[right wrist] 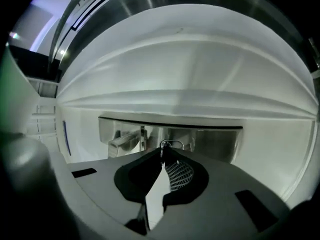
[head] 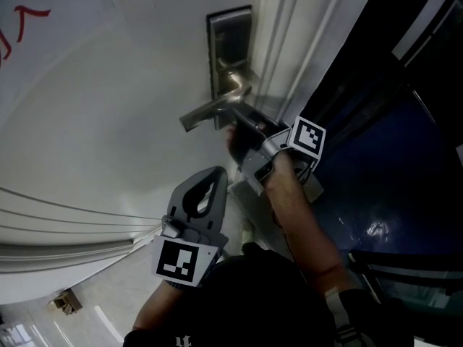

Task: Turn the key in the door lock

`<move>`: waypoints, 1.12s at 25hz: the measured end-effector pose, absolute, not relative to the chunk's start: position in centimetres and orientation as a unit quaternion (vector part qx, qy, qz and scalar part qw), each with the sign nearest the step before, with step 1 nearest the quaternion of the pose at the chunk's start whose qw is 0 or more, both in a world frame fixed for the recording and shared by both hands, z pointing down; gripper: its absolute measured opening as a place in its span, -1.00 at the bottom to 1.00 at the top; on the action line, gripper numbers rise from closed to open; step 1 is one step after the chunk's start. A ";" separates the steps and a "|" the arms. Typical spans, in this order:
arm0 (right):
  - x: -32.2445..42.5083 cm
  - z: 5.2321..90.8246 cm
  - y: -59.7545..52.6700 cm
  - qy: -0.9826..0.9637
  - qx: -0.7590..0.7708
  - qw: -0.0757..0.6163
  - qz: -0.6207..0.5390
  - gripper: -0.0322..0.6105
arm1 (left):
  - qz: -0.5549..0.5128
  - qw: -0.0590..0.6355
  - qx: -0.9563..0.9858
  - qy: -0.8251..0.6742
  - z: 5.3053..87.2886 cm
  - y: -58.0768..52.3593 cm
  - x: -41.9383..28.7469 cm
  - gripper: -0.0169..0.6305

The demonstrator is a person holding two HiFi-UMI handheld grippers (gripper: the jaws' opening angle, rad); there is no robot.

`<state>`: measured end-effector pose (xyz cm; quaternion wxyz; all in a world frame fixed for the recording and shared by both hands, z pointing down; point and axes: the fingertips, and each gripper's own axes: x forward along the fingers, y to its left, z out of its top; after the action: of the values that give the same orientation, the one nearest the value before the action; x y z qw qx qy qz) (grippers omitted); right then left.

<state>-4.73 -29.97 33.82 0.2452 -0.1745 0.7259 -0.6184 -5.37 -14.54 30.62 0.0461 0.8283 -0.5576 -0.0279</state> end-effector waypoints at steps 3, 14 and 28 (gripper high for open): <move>-4.8 33.8 -30.0 0.716 -0.160 0.254 -0.630 -0.83 | -0.028 0.046 0.829 -0.556 30.6 -14.6 -5.3 -0.92; -4.4 33.8 -28.4 0.704 -0.107 0.295 -0.637 -0.81 | -0.029 0.045 0.832 -0.552 30.5 -14.5 -5.2 -0.92; -2.1 34.0 -22.2 0.833 -0.198 0.206 -0.473 -0.83 | -0.040 0.056 0.843 -0.533 30.1 -14.3 -4.8 -0.92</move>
<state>-2.05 -22.16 34.00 0.2059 -0.1982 0.8333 -0.4732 -4.85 -14.33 30.10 0.0562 0.8430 -0.5335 -0.0401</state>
